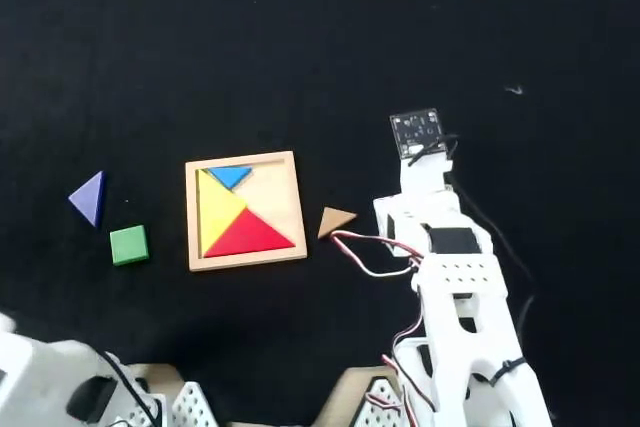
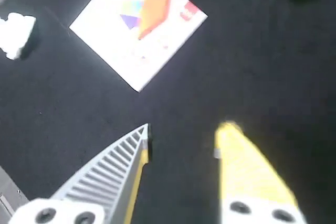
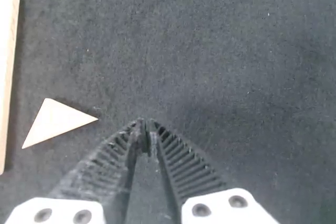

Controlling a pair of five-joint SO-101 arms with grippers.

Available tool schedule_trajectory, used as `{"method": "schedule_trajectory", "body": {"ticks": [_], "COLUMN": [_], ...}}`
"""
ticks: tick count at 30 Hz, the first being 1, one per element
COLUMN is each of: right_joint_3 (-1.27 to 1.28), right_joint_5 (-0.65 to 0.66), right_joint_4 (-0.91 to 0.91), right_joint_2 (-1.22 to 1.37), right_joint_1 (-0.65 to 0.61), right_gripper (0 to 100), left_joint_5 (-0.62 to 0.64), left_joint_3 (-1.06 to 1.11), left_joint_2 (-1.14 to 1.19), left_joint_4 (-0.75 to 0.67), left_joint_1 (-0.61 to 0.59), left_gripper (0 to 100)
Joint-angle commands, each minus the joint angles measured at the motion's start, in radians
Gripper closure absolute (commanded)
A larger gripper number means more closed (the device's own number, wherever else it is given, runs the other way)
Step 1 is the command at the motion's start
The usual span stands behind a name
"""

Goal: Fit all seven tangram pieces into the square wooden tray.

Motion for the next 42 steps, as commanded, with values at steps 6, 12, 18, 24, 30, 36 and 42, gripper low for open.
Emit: {"method": "schedule_trajectory", "body": {"ticks": [6,12,18,24,30,36,42], "right_joint_3": [0.008,0.012,0.015,0.025,0.039,0.039,0.039], "right_joint_5": [-0.005,-0.003,-0.003,-0.003,-0.003,-0.003,-0.003], "right_joint_4": [-0.021,-0.023,-0.023,-0.021,-0.021,-0.023,-0.023], "right_joint_2": [-0.025,-0.025,-0.025,-0.025,-0.025,-0.025,-0.025], "right_joint_1": [-0.018,-0.018,-0.018,-0.018,-0.018,-0.018,-0.018], "right_gripper": [98.7,98.7,98.7,98.7,98.7,98.7,98.7], "left_joint_5": [0.014,0.15,0.336,0.365,0.371,0.37,0.364], "left_joint_3": [-0.182,-0.182,-0.183,-0.323,-0.634,-0.883,-1.125], "left_joint_2": [0.365,0.512,0.589,0.787,1.025,1.231,1.281], "left_joint_4": [-0.497,-0.779,-0.985,-1.149,-1.152,-1.065,-0.637], "left_joint_1": [-0.056,-0.081,-0.087,-0.047,-0.028,0.019,0.061], "left_gripper": [80,95,97,97,97,97,97]}}
